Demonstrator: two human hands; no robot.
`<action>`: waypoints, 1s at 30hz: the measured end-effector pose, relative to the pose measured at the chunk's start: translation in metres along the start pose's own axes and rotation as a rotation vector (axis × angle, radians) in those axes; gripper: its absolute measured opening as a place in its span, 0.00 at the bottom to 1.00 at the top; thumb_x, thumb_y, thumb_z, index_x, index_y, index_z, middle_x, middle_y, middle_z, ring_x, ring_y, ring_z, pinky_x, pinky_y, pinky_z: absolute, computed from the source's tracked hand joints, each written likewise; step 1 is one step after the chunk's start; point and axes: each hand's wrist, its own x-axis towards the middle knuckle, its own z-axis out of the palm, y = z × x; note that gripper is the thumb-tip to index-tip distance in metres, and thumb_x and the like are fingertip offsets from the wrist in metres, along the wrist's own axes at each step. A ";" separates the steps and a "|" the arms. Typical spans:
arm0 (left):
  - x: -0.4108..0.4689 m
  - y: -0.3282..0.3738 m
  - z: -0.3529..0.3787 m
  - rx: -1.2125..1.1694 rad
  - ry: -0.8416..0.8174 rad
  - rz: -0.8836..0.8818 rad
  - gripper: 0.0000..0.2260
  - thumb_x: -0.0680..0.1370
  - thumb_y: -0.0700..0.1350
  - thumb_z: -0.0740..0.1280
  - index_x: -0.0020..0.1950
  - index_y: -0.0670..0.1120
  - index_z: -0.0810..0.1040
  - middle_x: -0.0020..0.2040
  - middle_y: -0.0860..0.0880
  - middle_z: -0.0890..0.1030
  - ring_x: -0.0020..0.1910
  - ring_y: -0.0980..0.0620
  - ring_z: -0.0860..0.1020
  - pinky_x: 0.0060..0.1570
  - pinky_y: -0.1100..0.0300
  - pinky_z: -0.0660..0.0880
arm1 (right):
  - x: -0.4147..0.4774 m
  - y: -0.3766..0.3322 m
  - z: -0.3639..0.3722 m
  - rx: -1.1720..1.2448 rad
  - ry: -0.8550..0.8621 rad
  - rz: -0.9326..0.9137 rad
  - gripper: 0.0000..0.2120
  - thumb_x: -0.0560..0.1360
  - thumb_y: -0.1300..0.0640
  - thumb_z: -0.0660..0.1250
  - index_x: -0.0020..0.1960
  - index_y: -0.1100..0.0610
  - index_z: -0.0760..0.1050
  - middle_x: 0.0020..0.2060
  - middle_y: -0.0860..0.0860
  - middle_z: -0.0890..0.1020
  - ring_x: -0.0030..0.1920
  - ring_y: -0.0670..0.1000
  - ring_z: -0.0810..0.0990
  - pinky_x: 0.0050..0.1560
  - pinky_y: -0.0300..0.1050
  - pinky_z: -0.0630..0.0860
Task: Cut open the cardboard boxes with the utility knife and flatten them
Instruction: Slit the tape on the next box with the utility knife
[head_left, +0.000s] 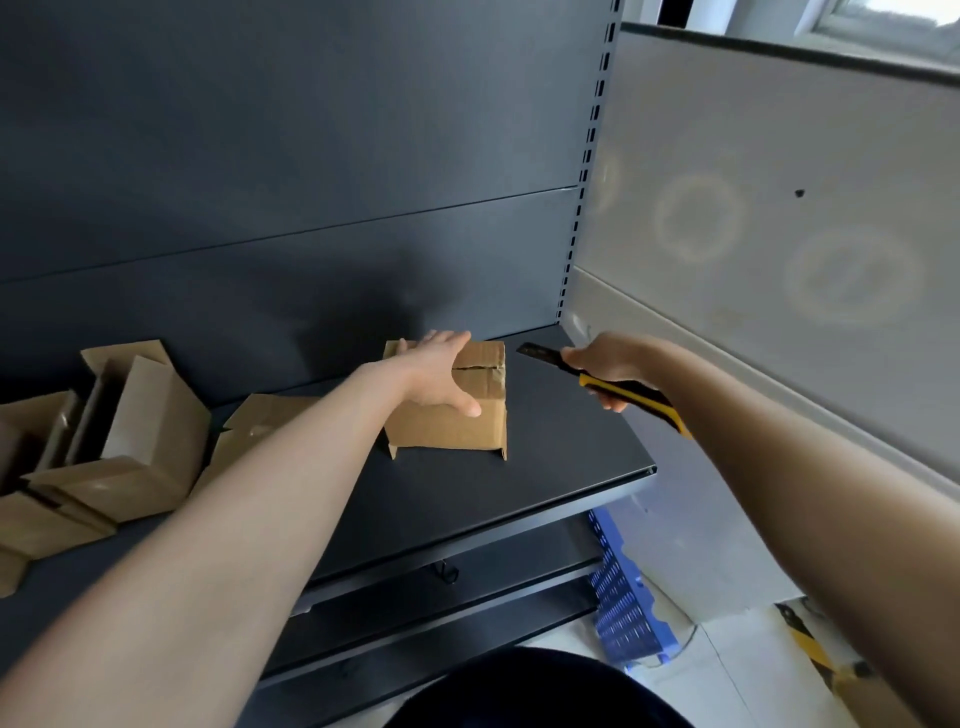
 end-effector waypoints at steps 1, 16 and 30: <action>-0.001 0.001 0.000 -0.014 0.006 -0.001 0.46 0.73 0.54 0.72 0.79 0.50 0.44 0.79 0.50 0.45 0.77 0.43 0.41 0.73 0.45 0.40 | 0.002 0.000 0.004 0.027 -0.004 -0.005 0.27 0.81 0.41 0.51 0.39 0.62 0.70 0.30 0.57 0.76 0.27 0.54 0.74 0.33 0.42 0.73; -0.005 -0.004 0.009 -0.195 0.078 -0.012 0.43 0.72 0.50 0.74 0.79 0.51 0.50 0.79 0.51 0.48 0.77 0.43 0.40 0.73 0.45 0.40 | 0.009 0.025 0.029 0.168 -0.177 -0.164 0.31 0.81 0.39 0.49 0.31 0.59 0.71 0.24 0.52 0.76 0.26 0.51 0.73 0.41 0.45 0.71; -0.005 -0.008 0.010 -0.250 0.094 -0.020 0.44 0.71 0.50 0.75 0.79 0.52 0.52 0.78 0.54 0.49 0.77 0.43 0.42 0.73 0.44 0.42 | 0.023 0.017 0.036 -0.039 0.030 -0.220 0.29 0.80 0.40 0.51 0.35 0.61 0.73 0.23 0.53 0.78 0.25 0.51 0.75 0.37 0.44 0.69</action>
